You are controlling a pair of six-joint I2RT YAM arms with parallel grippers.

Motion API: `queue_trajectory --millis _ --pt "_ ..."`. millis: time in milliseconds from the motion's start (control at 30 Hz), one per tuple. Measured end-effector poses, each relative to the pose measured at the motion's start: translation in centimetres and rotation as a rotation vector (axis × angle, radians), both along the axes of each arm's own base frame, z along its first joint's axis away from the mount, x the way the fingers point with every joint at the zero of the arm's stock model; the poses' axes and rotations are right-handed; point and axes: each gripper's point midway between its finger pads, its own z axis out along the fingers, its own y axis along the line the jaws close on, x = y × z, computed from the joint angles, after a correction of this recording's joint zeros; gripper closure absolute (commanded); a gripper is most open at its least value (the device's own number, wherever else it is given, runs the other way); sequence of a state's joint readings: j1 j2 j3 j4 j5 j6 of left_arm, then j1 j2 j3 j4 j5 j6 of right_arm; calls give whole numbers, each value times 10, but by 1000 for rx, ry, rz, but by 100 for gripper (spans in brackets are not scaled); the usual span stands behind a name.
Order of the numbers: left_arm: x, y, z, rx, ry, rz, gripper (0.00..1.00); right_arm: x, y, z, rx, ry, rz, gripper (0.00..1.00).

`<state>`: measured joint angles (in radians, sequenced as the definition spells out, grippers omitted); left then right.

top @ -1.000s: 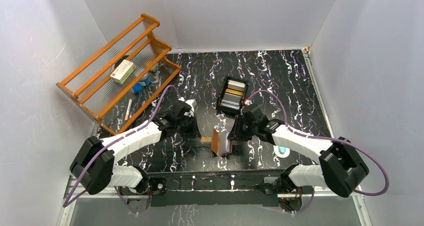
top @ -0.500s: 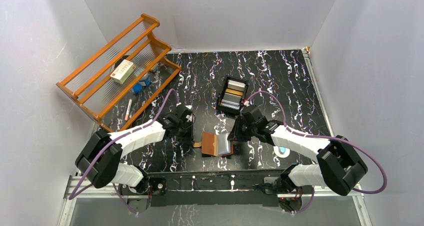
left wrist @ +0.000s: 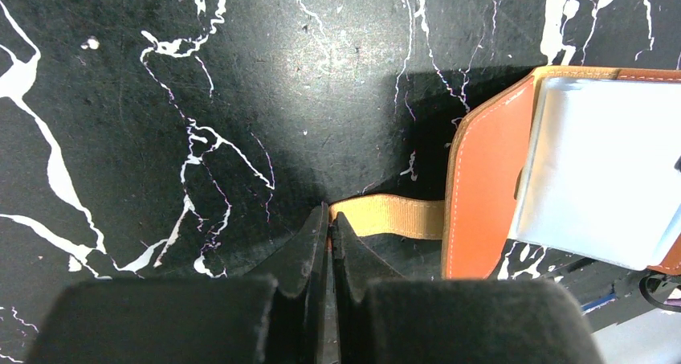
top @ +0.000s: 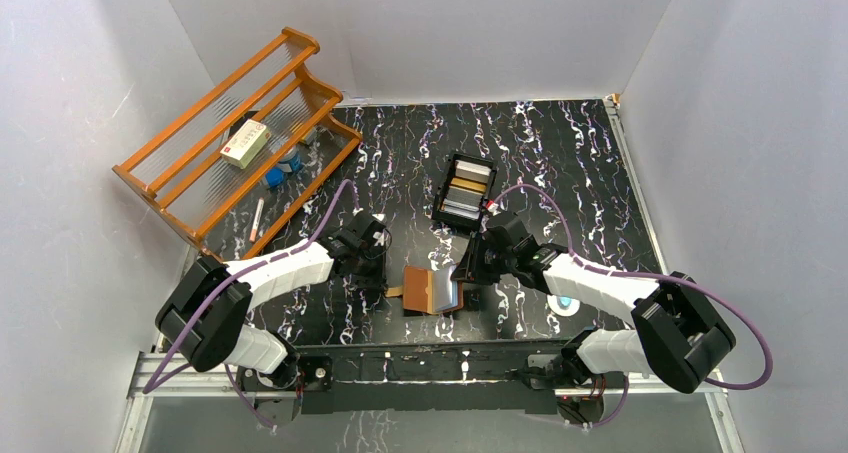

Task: Put the credit cards into the card holder
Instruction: Open the card holder at the center of the board.

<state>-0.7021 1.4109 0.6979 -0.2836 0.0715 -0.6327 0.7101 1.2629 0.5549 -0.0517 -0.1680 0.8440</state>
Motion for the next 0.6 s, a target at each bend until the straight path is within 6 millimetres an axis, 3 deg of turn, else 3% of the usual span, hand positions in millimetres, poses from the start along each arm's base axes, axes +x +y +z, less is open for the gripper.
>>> queue_trajectory --millis 267,400,467,600 --pt "1 -1 -1 -3 -5 -2 100 -2 -3 0 36 13 -16 74" --pt "1 -1 -1 -8 -8 -2 100 -3 -4 1 53 17 -19 59" --pt "1 -2 -1 -10 -8 -4 100 -4 -3 -1 61 21 -20 57" --pt "1 -3 -2 -19 -8 -5 100 -7 -4 -4 68 31 -19 65"
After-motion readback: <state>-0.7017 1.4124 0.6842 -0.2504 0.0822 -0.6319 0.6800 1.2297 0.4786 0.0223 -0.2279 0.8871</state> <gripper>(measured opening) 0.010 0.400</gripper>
